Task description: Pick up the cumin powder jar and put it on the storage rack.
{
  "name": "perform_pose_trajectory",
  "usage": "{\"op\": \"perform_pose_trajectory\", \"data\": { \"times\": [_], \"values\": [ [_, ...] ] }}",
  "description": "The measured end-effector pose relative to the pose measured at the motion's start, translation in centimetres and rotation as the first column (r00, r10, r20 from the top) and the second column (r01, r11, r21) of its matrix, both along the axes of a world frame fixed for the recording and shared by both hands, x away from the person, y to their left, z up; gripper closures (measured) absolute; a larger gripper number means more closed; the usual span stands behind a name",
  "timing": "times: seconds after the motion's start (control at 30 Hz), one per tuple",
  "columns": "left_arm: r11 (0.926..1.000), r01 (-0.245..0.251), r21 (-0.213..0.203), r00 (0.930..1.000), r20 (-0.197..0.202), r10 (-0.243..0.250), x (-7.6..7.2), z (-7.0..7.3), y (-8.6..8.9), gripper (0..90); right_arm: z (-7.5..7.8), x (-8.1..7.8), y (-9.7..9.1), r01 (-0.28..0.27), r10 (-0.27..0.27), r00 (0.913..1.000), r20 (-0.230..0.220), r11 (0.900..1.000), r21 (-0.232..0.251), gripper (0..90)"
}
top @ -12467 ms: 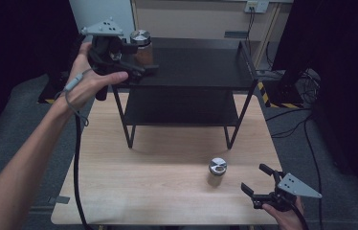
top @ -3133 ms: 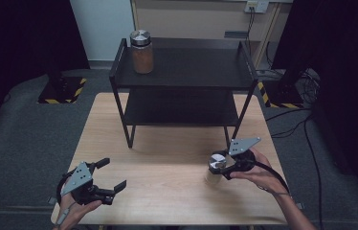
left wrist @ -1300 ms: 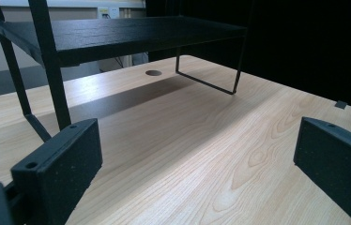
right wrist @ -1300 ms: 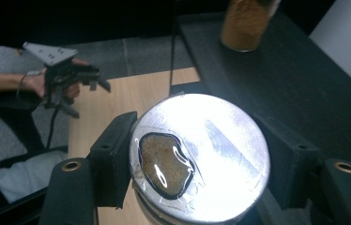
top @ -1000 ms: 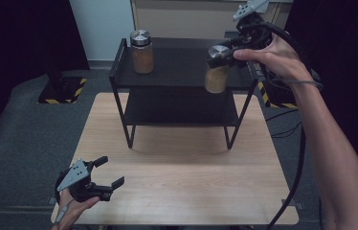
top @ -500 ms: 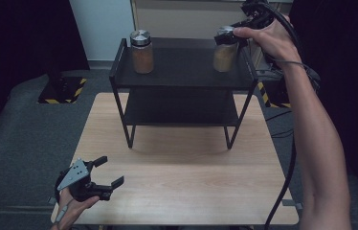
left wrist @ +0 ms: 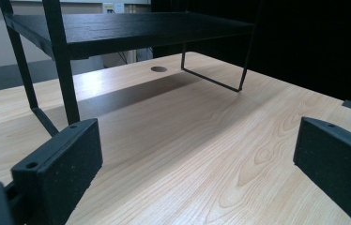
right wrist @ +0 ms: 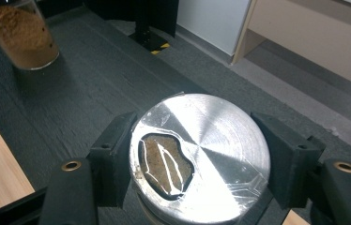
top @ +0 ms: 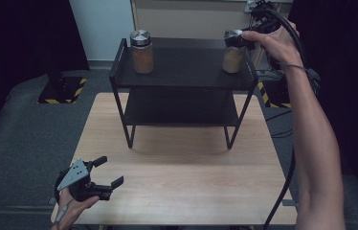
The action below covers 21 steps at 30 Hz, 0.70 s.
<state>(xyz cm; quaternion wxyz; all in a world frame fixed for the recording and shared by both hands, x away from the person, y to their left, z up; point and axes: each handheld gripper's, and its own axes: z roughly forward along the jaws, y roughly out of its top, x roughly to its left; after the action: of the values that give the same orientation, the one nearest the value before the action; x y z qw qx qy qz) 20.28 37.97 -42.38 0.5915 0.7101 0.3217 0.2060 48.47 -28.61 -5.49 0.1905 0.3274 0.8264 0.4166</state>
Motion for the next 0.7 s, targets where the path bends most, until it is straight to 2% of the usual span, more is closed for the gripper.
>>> {"op": "perform_pose_trajectory", "data": {
  "times": [0.07, 0.3, 0.37, 0.4, 0.43, 0.47, 0.53, 0.63, 0.7],
  "values": [
    [1.0000, 0.001, 0.001, 1.0000, 0.000, -0.001, 0.0, 0.0, 0.0, 0.5, -0.3, 0.1, -0.3, 0.000, 0.000, 0.9999, -0.010, 0.9999, 0.011, 35.3],
    [1.0000, 0.002, 0.002, 1.0000, 0.002, -0.002, 0.0, 0.0, -0.1, 0.5, -1.1, -0.3, -0.9, 0.002, -0.003, 1.0000, 0.008, 0.9991, 0.043, 34.7],
    [1.0000, 0.003, 0.003, 1.0000, 0.002, -0.003, 0.0, 0.0, -0.1, 0.5, -1.5, -0.4, -1.1, -0.008, 0.006, 0.9996, 0.026, 0.9987, 0.050, 29.0],
    [1.0000, 0.003, 0.002, 1.0000, 0.003, -0.003, 0.0, 0.0, -0.1, 0.5, -1.7, -0.9, -1.1, 0.002, -0.005, 0.9985, 0.055, 0.9985, 0.054, 24.0],
    [1.0000, 0.003, 0.002, 1.0000, 0.003, -0.003, 0.0, 0.0, 0.0, 0.5, -2.2, -1.3, -1.4, 0.002, -0.009, 0.9958, 0.092, 0.9969, 0.079, 19.4],
    [1.0000, 0.002, 0.002, 1.0000, 0.003, -0.002, 0.0, 0.0, 0.0, 0.5, -2.5, -1.5, -1.8, -0.003, -0.009, 0.9947, 0.102, 0.9937, 0.112, 17.8],
    [1.0000, 0.002, 0.002, 1.0000, 0.003, -0.002, 0.0, 0.0, -0.1, 0.5, -2.5, -2.1, -2.3, 0.004, -0.021, 0.9923, 0.122, 0.9914, 0.131, 13.2],
    [1.0000, 0.005, 0.003, 1.0000, 0.004, -0.005, 0.0, 0.0, -0.1, 0.5, -2.6, -2.9, -3.5, 0.005, -0.031, 0.9913, 0.128, 0.9801, 0.198, 10.5],
    [1.0000, 0.006, 0.006, 1.0000, 0.004, -0.006, 0.0, 0.1, -0.1, 0.5, -2.3, -3.6, -4.1, 0.012, -0.042, 0.9897, 0.137, 0.9768, 0.214, 7.1]
  ]
}}
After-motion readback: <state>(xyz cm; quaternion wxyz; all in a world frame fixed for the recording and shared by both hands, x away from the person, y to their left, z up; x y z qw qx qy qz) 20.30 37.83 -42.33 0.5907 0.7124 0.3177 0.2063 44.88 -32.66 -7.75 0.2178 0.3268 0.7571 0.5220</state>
